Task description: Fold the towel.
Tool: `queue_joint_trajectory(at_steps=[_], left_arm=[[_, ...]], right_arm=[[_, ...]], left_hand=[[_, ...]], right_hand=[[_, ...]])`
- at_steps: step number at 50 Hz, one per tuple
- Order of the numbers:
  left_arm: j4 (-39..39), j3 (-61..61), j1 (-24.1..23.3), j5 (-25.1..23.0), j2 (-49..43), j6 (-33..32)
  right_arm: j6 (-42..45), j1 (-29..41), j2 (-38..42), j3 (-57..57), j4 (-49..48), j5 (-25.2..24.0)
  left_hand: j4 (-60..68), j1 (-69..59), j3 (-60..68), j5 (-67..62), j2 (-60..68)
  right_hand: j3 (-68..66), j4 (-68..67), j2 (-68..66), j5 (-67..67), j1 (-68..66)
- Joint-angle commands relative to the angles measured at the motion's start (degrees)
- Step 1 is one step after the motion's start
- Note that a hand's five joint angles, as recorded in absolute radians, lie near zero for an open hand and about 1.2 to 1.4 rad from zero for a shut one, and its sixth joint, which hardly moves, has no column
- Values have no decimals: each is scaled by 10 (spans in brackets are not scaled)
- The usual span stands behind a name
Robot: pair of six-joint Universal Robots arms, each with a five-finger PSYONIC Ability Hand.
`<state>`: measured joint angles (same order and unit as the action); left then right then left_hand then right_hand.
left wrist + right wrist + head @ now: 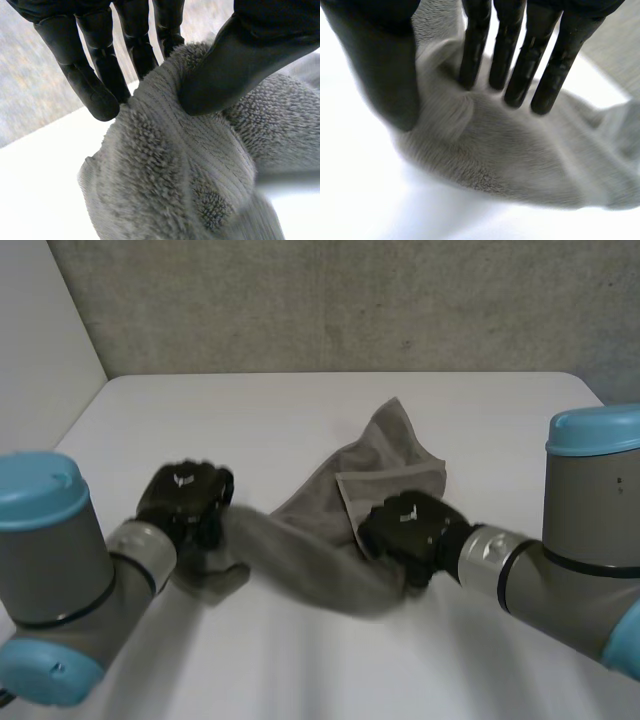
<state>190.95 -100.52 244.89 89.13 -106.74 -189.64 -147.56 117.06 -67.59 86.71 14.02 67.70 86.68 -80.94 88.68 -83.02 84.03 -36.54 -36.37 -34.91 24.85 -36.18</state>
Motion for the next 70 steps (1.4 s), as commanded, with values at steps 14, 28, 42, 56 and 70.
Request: queue_joint_trajectory(at_steps=[14, 28, 42, 56, 70], left_arm=[[-19, -55, 25, -4, 51, -57], [-22, -68, 22, -4, 84, -58], [-16, -75, 21, -3, 55, -59], [-9, -70, 23, -2, 42, -62], [10, -74, 27, -2, 45, -62]], right_arm=[[-57, -24, 16, -144, -63, -14], [185, 6, 190, -276, -65, -34], [257, 25, 295, -327, -61, -68], [276, 22, 301, -347, -55, -56], [244, -24, 220, -242, -56, 8]], left_hand=[[-447, 389, -467, 510, -420], [-497, 440, -517, 561, -471], [-521, 463, -541, 584, -494], [-595, 537, -615, 658, -568], [-620, 563, -640, 683, -593]], right_hand=[[265, 264, 249, -248, 262], [265, 264, 249, -248, 262], [108, 106, 92, -91, 105], [-353, -355, -369, 370, -356], [-435, -436, -451, 452, -438]])
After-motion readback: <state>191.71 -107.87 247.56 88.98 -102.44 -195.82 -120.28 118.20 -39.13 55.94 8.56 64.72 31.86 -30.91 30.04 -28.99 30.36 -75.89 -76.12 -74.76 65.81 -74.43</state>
